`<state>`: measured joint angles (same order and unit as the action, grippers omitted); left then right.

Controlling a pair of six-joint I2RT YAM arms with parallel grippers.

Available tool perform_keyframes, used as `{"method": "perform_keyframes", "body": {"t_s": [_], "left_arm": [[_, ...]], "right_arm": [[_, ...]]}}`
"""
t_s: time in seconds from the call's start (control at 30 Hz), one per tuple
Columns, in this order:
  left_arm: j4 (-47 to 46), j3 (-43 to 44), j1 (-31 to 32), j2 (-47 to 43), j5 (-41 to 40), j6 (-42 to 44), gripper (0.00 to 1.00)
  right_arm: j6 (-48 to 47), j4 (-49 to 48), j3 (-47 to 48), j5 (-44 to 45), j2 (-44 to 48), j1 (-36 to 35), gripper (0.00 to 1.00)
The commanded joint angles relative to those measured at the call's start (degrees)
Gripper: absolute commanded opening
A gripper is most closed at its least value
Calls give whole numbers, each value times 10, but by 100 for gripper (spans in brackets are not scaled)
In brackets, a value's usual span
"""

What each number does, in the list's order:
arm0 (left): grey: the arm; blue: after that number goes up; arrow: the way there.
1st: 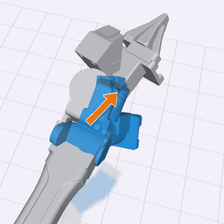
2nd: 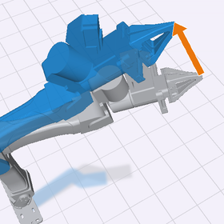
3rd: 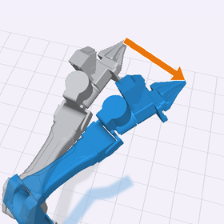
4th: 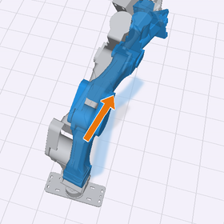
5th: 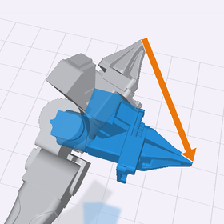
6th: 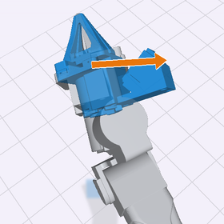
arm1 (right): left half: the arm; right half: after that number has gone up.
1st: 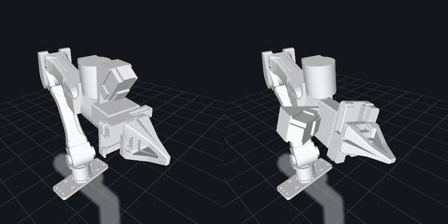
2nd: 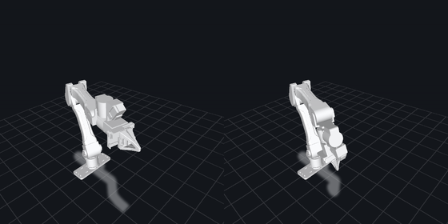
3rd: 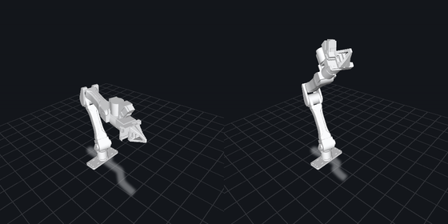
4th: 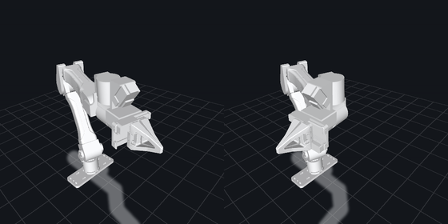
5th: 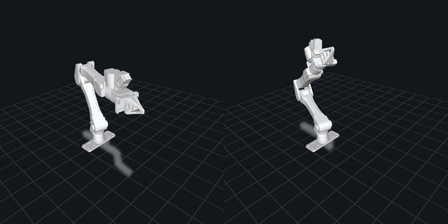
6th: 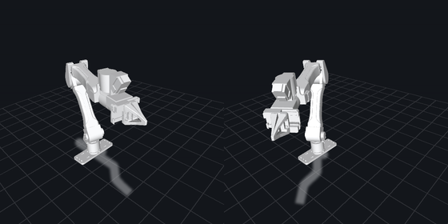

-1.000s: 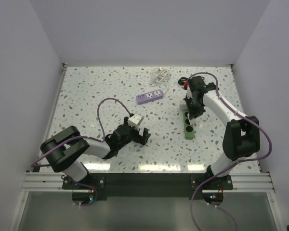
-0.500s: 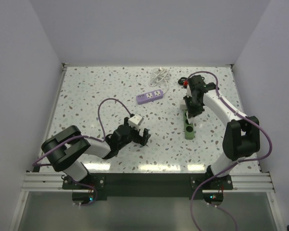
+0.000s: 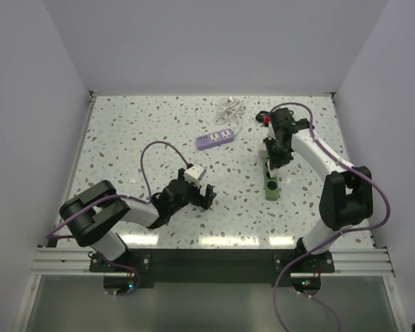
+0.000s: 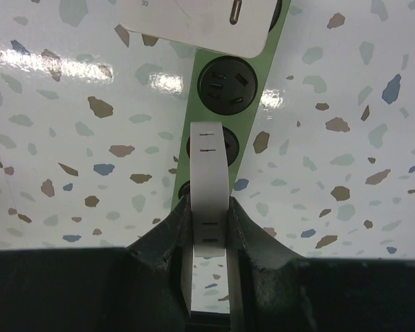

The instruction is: Insert the plug

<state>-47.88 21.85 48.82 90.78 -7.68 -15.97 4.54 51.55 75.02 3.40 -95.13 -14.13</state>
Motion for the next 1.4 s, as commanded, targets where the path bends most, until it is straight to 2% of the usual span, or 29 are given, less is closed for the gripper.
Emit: {"method": "perform_keyframes", "body": {"t_s": [0.0, 0.9, 1.37], "left_arm": [[-8, 14, -3, -3, 3, -11, 100], [-10, 11, -3, -5, 7, -13, 100], [-12, 7, -3, -11, 10, -13, 100]], "right_arm": [[13, -14, -1, -3, -8, 0, 0], [42, -3, -49, 35, 1, -3, 0], [50, 18, -37, 52, 20, -13, 0]]}}
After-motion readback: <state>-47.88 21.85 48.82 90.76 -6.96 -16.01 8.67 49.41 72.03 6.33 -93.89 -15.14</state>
